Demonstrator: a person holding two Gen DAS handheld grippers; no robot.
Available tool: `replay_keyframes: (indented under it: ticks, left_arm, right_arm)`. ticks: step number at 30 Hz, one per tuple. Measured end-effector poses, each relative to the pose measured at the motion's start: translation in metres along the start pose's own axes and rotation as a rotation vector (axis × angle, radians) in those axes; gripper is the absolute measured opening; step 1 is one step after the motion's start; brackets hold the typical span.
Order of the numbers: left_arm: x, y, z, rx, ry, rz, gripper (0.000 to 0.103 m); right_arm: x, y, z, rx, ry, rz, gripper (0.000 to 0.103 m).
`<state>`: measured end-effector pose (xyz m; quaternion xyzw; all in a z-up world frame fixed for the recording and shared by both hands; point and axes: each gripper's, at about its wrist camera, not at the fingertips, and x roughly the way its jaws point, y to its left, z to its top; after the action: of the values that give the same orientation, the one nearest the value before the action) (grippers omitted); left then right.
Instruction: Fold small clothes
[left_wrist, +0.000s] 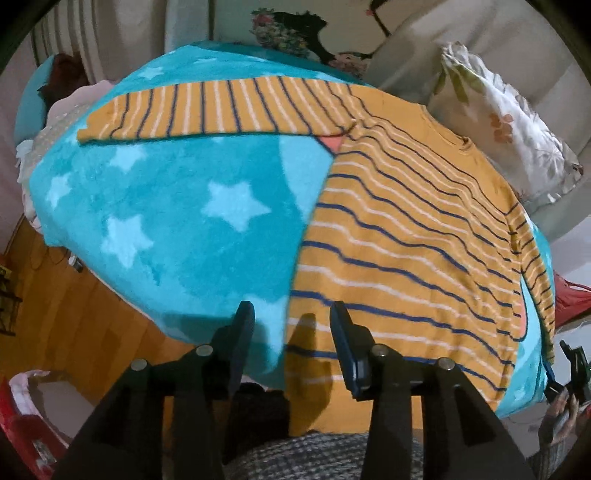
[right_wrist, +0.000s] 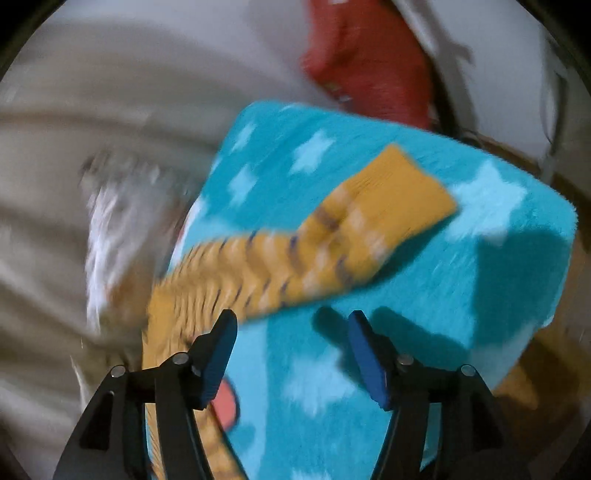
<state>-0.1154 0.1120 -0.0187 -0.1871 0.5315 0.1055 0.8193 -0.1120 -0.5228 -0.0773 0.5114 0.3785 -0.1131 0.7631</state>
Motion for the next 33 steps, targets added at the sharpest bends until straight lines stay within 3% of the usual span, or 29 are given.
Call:
replay_keyframes:
  ticks: [5, 7, 8, 11, 16, 18, 21, 24, 28, 33]
  left_arm:
    - [0.008, -0.019, 0.001, 0.019, 0.018, -0.023, 0.042]
    - [0.010, -0.026, 0.005, 0.016, 0.018, -0.031, 0.042]
    - [0.012, -0.029, 0.007, 0.016, 0.016, -0.036, 0.042]
    - [0.012, -0.042, 0.014, 0.031, 0.007, -0.053, 0.042]
    - [0.009, -0.054, 0.023, 0.058, -0.020, -0.071, 0.042]
    - [0.014, -0.055, 0.025, 0.058, -0.009, -0.072, 0.042]
    - [0.021, -0.052, 0.027, 0.055, 0.013, -0.069, 0.042]
    - [0.023, -0.043, 0.031, 0.045, 0.018, -0.059, 0.042]
    - [0.026, -0.029, 0.037, 0.019, 0.028, -0.051, 0.043]
    - [0.028, -0.006, 0.047, -0.020, 0.034, -0.054, 0.043]
  right_arm:
    - [0.017, -0.022, 0.024, 0.152, -0.055, 0.011, 0.066]
    - [0.022, -0.023, 0.038, 0.156, -0.048, -0.007, 0.033]
    - [0.025, -0.021, 0.049, 0.144, -0.029, -0.009, 0.008]
    - [0.013, 0.000, 0.080, 0.042, -0.059, 0.008, 0.008]
    - [-0.047, 0.048, 0.116, -0.107, -0.209, 0.214, 0.007]
    - [-0.047, 0.054, 0.118, -0.149, -0.218, 0.188, 0.007]
    - [-0.021, 0.055, 0.115, -0.204, -0.179, 0.041, 0.007]
    - [0.004, 0.058, 0.109, -0.198, -0.134, -0.007, 0.007]
    - [0.032, 0.112, 0.088, -0.296, -0.094, -0.004, 0.007]
    - [0.077, 0.208, 0.038, -0.485, 0.006, 0.086, 0.007]
